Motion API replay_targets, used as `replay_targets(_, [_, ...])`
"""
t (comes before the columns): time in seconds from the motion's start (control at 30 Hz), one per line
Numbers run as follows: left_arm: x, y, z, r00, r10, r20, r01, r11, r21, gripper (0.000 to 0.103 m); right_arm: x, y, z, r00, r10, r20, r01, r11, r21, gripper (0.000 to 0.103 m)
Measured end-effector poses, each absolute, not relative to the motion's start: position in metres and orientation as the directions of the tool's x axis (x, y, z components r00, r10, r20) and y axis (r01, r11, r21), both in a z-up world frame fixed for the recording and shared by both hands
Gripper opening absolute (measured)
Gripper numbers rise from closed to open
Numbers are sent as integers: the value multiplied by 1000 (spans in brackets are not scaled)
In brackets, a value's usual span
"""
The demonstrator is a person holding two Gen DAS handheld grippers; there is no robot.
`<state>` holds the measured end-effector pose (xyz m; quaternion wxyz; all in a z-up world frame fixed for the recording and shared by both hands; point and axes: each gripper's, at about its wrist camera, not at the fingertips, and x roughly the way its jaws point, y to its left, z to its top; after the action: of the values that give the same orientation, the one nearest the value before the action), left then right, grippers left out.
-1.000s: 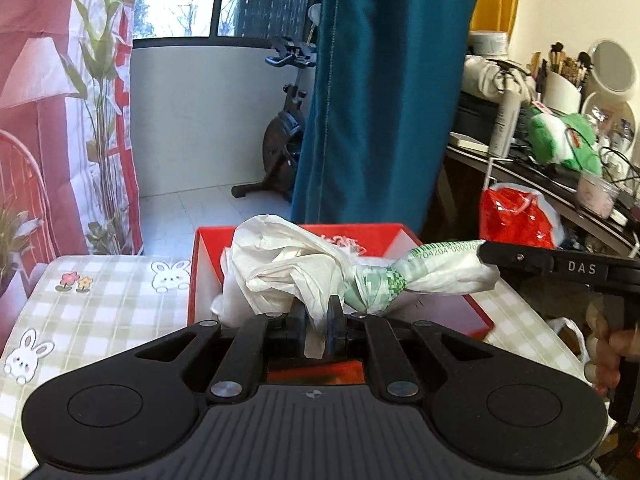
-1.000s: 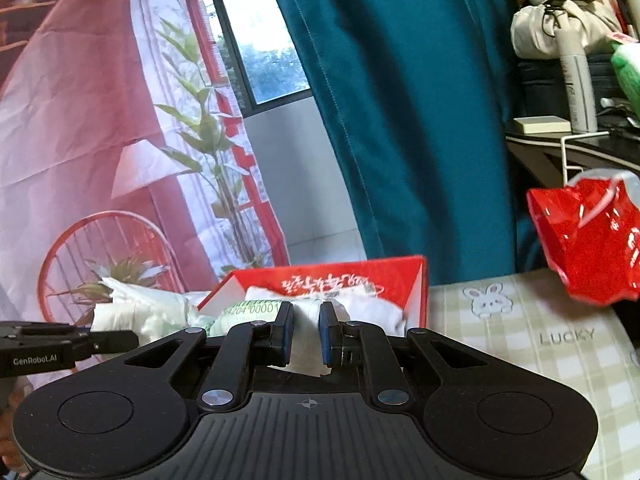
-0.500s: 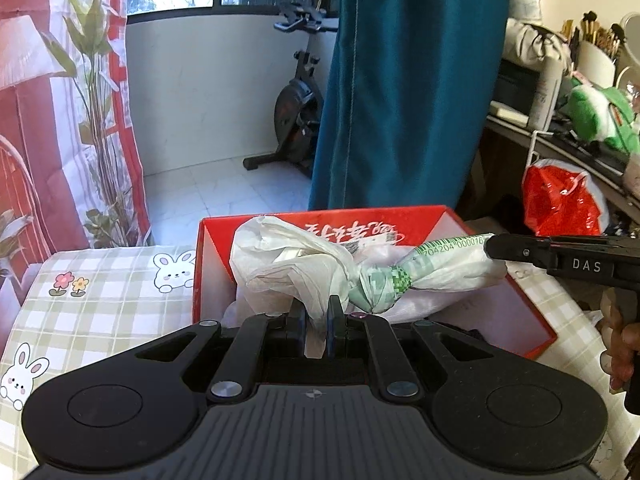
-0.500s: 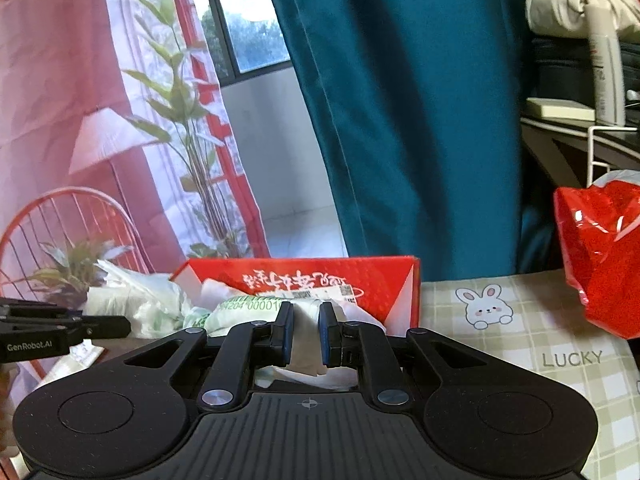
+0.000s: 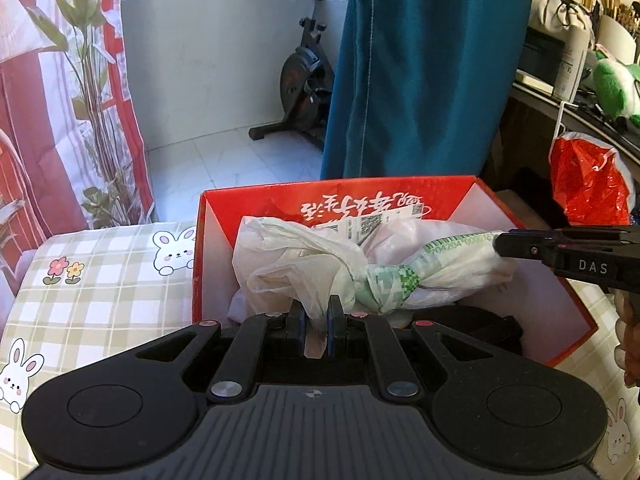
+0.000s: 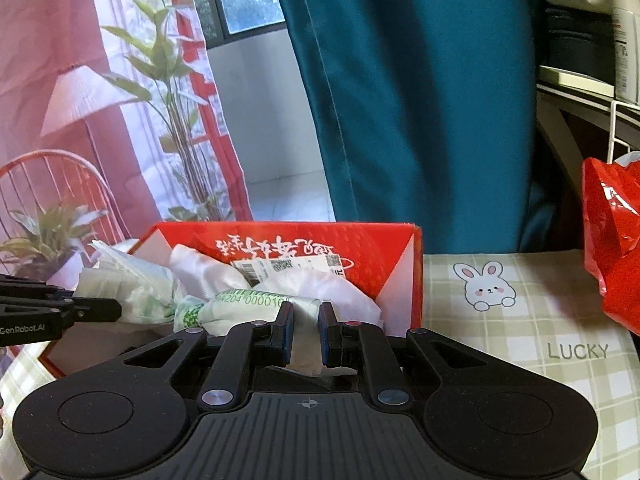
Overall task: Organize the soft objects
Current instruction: 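Lift the wrapped roll into the red box with both grippers, then open both grippers to release the roll inside the box, then move both grippers down toward the pink knit cloth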
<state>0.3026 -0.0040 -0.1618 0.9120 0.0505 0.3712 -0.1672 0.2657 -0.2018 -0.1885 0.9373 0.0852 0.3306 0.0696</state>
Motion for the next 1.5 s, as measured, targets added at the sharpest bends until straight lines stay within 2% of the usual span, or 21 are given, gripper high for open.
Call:
replay_targets(0.47, [301,-10,-177,594,-277,-755,391,920,-30,12,263,-192,-199,732,155,-663,-72,986,151,12])
replay_targets(0.57, [299,-12,-178,593,-273,-758,395,918,-21,16,260,-188,-201,732,125,-670,-72,992,107,16])
replay_targets(0.6, [299,-12,-177,594,-276,-756,397,918,-23,26,259,-188,-201,733,121,-670,-72,992,100,18])
replay_targets(0.63, [298,-11,-175,596,-283,-752,400,916,-28,42,257,-188,-201,735,116,-668,-70,993,95,22])
replay_targets(0.7, [294,-8,-170,609,-292,-737,399,916,-34,63,254,-190,-198,746,112,-656,-67,993,93,24])
replay_targets(0.73, [292,-7,-167,618,-293,-730,396,918,-33,67,252,-190,-196,752,110,-650,-68,994,90,25])
replay_targets(0.93, [276,-3,-148,664,-289,-690,375,927,-27,79,240,-188,-185,770,122,-626,-89,992,84,32])
replay_targets(1.27, [230,1,-126,731,-264,-629,346,938,9,80,204,-182,-171,791,168,-588,-132,986,105,33])
replay_targets(1.5, [188,8,-132,746,-257,-614,330,944,5,80,165,-178,-169,807,214,-551,-167,977,135,33])
